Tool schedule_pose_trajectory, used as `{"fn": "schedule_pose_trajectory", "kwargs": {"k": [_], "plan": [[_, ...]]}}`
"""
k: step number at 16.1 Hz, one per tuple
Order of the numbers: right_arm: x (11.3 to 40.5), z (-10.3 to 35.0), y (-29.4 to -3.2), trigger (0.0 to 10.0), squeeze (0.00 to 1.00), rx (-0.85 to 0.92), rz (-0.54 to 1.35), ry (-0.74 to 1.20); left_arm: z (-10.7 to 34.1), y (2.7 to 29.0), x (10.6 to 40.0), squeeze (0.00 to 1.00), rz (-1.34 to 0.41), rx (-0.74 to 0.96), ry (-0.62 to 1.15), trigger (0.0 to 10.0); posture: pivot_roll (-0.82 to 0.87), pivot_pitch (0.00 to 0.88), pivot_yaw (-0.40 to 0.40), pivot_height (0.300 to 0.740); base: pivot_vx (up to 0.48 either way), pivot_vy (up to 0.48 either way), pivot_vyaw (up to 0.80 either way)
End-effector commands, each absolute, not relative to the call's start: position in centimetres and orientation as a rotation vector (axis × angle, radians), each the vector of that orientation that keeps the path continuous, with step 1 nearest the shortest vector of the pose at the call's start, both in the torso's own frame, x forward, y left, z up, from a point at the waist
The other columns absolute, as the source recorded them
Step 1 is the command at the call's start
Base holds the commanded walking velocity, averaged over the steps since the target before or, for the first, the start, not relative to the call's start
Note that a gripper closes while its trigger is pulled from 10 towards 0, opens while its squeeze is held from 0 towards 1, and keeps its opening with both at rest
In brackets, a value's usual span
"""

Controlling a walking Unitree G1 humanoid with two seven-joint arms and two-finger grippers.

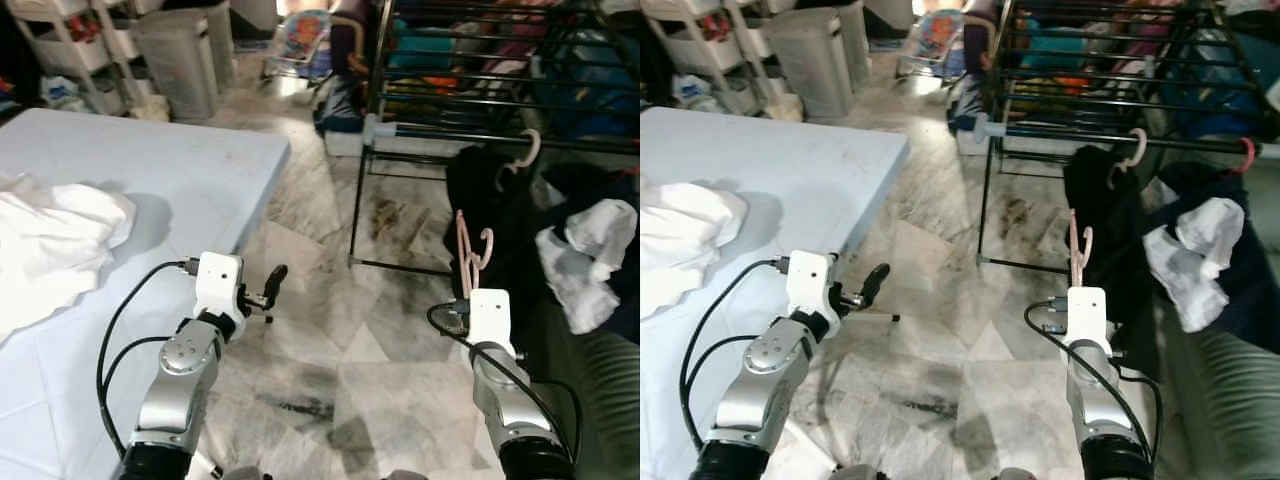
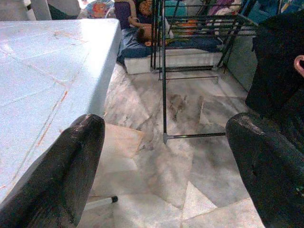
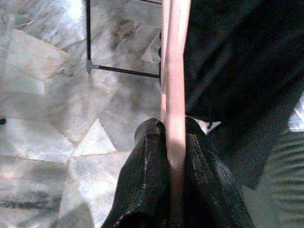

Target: Hang hanger

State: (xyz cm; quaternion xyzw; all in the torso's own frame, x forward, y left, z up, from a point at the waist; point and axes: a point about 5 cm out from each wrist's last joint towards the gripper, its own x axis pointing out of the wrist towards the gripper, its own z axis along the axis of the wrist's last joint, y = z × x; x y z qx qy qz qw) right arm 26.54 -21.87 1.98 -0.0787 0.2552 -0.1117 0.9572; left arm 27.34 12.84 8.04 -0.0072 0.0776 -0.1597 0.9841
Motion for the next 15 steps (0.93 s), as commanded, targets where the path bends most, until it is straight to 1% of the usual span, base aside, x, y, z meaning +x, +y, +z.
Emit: {"fn": "schedule_pose_trajectory", "kwargs": {"k": [1,5,11,15], "plan": [[27.0,2.4,-21.6,10.0,0.0,-0.148,-0.204,0.503,8.8,12.5,27.7,0.0,-0.345,-0.017,0.117,10.0,-0.06,0.0,0.046,0.74,0.3,0.0,0.0],[27.4,2.5,-20.9,10.0,0.0,-0.143,-0.166,0.498,8.8,12.1,27.5,0.0,-0.372,-0.037,0.123,10.0,-0.06,0.0,0.045,0.74,0.454,0.0,0.0],[28.1,3.1,-21.1,10.0,0.0,-0.147,-0.159,0.472,8.7,11.9,27.6,0.0,-0.378,-0.036,0.129,10.0,-0.06,0.0,0.047,0.74,0.445,0.0,0.0],[28.3,3.3,-20.9,10.0,0.0,-0.14,-0.157,0.457,8.8,11.7,27.6,0.0,-0.391,-0.028,0.126,10.0,-0.06,0.0,0.047,0.74,0.387,0.283,0.0]]}}
